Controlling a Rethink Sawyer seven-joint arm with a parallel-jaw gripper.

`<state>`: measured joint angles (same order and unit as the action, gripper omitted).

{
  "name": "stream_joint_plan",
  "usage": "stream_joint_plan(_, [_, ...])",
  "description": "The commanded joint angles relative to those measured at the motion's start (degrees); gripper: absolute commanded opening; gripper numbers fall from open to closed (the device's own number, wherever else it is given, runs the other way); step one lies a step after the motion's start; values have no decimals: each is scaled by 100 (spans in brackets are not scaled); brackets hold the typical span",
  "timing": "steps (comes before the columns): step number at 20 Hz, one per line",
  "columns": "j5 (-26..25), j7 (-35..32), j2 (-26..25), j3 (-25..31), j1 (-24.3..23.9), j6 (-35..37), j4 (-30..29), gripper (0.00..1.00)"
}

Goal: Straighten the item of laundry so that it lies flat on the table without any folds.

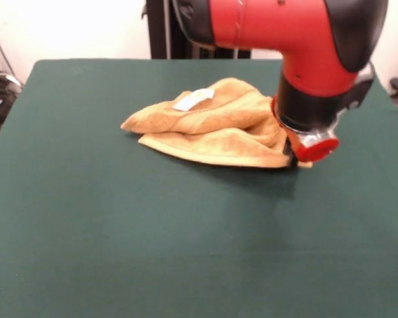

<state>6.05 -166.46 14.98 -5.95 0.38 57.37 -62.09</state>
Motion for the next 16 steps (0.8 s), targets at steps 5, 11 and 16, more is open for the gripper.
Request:
stream_joint_plan(5, [-559, 1683, 214, 737, -422, 1680, 1271, 0])
stream_joint_plan(11, [-631, 1814, 104, 985, -668, 1189, 986, 0])
stream_joint_plan(16, [-1160, 1741, -617, 1209, -1015, -1408, -11, 0])
